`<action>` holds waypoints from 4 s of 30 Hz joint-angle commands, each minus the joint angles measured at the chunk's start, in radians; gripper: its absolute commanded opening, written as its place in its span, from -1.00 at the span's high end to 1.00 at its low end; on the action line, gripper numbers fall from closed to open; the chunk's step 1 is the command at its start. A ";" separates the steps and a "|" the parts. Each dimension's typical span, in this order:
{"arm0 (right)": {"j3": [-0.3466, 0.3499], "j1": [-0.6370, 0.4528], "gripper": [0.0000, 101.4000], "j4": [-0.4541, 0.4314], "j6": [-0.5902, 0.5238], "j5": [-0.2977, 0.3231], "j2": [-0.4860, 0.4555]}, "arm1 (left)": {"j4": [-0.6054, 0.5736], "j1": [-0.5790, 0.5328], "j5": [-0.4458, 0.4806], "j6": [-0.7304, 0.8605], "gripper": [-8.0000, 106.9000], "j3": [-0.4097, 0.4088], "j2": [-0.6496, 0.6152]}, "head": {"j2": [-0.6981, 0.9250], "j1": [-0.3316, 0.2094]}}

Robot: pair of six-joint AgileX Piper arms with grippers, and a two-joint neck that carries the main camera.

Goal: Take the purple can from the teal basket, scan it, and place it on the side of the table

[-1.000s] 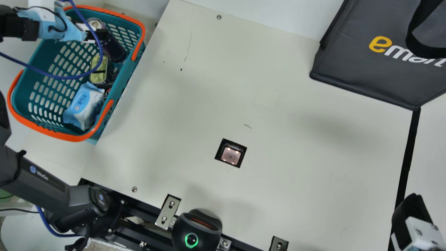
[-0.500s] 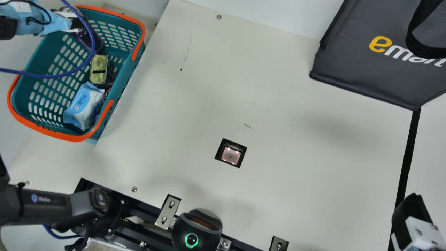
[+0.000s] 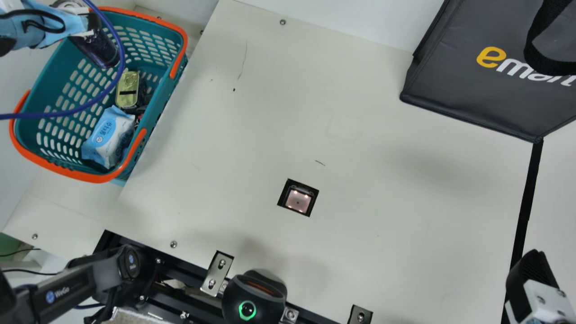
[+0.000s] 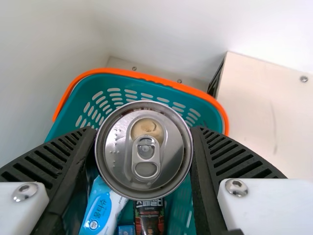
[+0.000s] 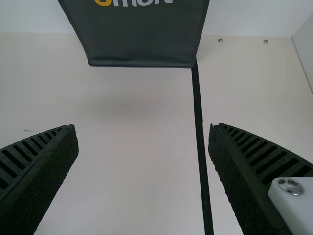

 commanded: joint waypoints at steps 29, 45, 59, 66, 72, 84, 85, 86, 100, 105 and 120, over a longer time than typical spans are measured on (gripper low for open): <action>0.000 0.000 -0.87 0.000 0.000 -0.001 0.000 | 0.313 -0.694 0.209 -0.618 1.00 0.055 -0.267 | 0.002 -0.029; 0.000 0.000 -0.87 0.000 0.000 -0.001 0.000 | 0.400 -1.074 0.234 -0.880 1.00 0.093 -0.256 | 0.002 -0.029; 0.000 0.000 -0.87 0.000 0.000 0.000 0.000 | 0.496 -1.372 0.220 -1.142 1.00 0.135 -0.205 | 0.002 -0.029; 0.000 0.000 -0.87 0.000 0.000 0.000 0.000 | 0.526 -1.481 0.187 -1.243 1.00 0.156 -0.174 | 0.002 -0.029; 0.000 0.000 -0.87 0.000 0.000 0.000 0.000 | 0.546 -1.547 0.147 -1.306 1.00 0.177 -0.153 | 0.002 -0.029; 0.000 0.000 -0.87 0.000 0.000 -0.001 0.000 | 0.604 -1.652 0.087 -1.388 1.00 0.245 -0.147 | 0.002 -0.029; 0.000 0.000 -0.87 0.000 0.000 -0.001 0.000 | 0.614 -1.662 0.083 -1.396 1.00 0.254 -0.150 | 0.002 -0.029; 0.000 0.000 -0.87 0.000 0.000 -0.001 0.000 | 0.625 -1.672 0.079 -1.405 1.00 0.262 -0.153 | 0.002 -0.029; 0.000 0.000 -0.87 0.000 0.000 -0.001 0.000 | 0.743 -1.792 0.049 -1.524 1.00 0.368 -0.206 | 0.002 -0.029; 0.000 0.000 -0.87 0.000 0.000 -0.001 0.000 | 0.784 -1.805 0.032 -1.559 1.00 0.392 -0.206 | 0.002 -0.029; 0.000 0.000 -0.87 0.000 0.000 -0.001 0.000 | 0.828 -1.742 -0.055 -1.571 1.00 0.404 -0.153 | 0.002 -0.029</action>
